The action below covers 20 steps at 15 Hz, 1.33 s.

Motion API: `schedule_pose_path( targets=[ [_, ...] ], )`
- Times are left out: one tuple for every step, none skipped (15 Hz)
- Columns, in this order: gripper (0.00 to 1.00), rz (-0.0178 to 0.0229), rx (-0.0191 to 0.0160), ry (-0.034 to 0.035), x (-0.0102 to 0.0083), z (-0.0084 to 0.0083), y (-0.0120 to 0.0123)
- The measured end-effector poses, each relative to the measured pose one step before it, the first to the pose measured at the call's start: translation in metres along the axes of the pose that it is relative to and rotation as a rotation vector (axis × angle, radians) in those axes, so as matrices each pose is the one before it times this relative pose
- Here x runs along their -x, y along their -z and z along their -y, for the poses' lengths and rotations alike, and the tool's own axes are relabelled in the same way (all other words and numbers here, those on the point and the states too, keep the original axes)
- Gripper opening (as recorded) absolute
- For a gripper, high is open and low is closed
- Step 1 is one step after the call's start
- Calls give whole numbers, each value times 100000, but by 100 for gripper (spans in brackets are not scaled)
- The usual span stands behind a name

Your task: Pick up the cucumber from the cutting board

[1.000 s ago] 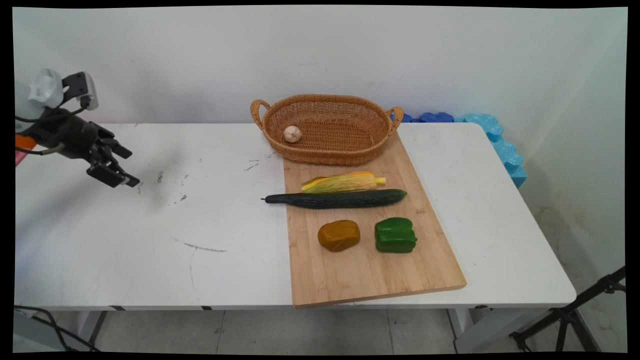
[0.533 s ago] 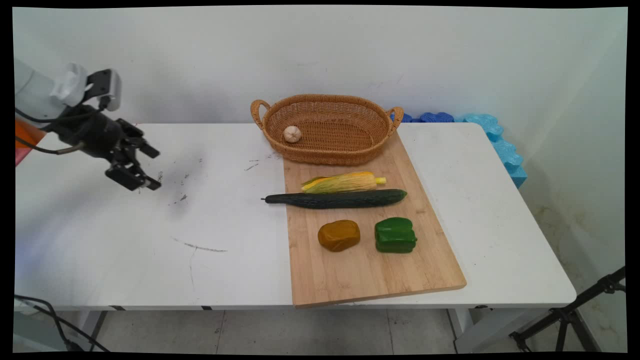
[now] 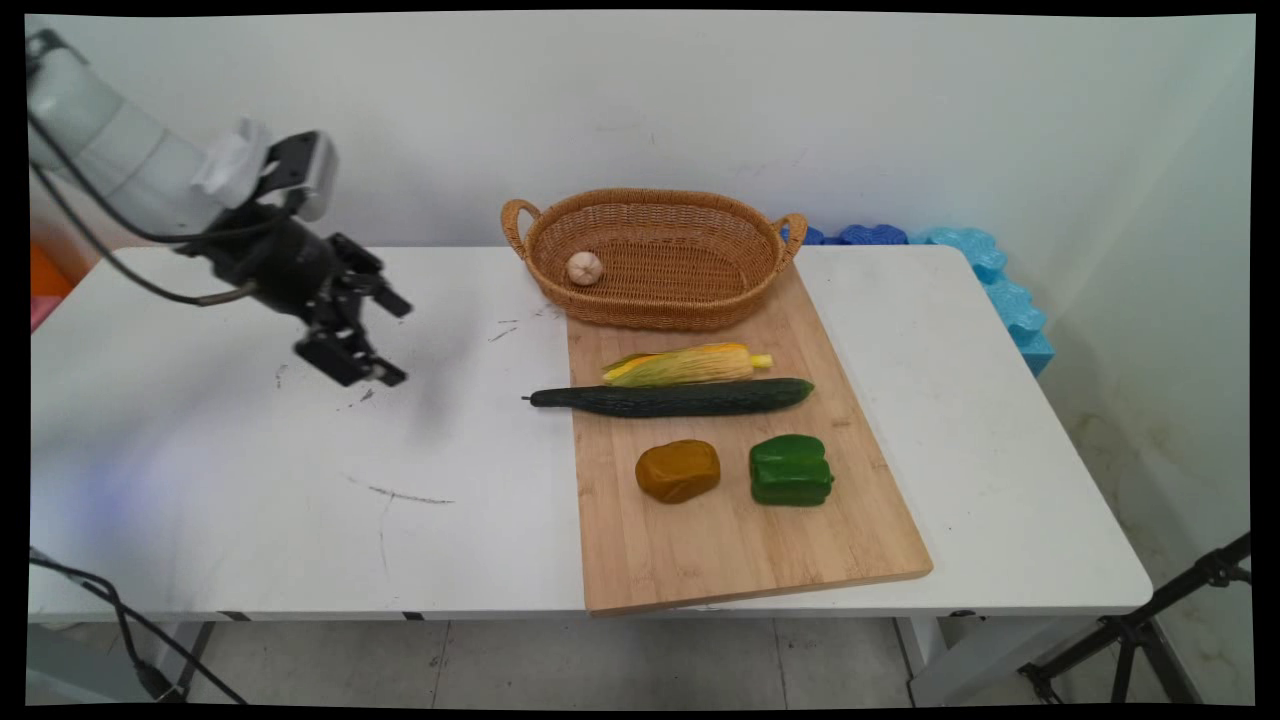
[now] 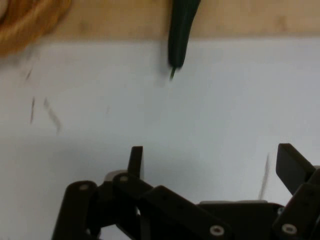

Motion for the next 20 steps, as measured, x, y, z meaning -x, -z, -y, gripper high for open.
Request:
schedule_pose_path(
  targets=[
    [100,-1265,1101,-924,-1124,-221,-615],
    [100,-1560,1104,-919,-1304,-199,-789],
    [100,-1234,826,-731,-1082,-137,-710],
    [100,-1372,728,-876,-1275,-108,-927],
    [100,-1371,483,-763,-1247,-59,-975],
    [100,-1238,316,-792,-1264,-24,-1038],
    [100,-1075,110,-661,-1135,43,-969],
    [100,-1095,-72,-751,-1272,76,-1137],
    [100,-917,-194,-831,-1256,91,-1163],
    [100,-681,-282,-758,-1073,125,-1072],
    [100,-588,-448,-914,-1152,162,-1228],
    [100,-356,-395,-866,-951,156,-1074],
    [100,-276,-416,-1045,-1094,220,-1308],
    [100,-180,-391,-949,-986,204,-1258],
    [100,-119,-252,-887,-906,195,-1238],
    [100,-5,-58,-839,-757,126,-1088],
    [100,-16,-74,-486,-465,111,-687],
    [100,40,-46,-807,-658,146,-1031],
    [100,99,16,-945,-716,179,-1188],
    [100,135,52,-778,-552,137,-961]
  ],
)
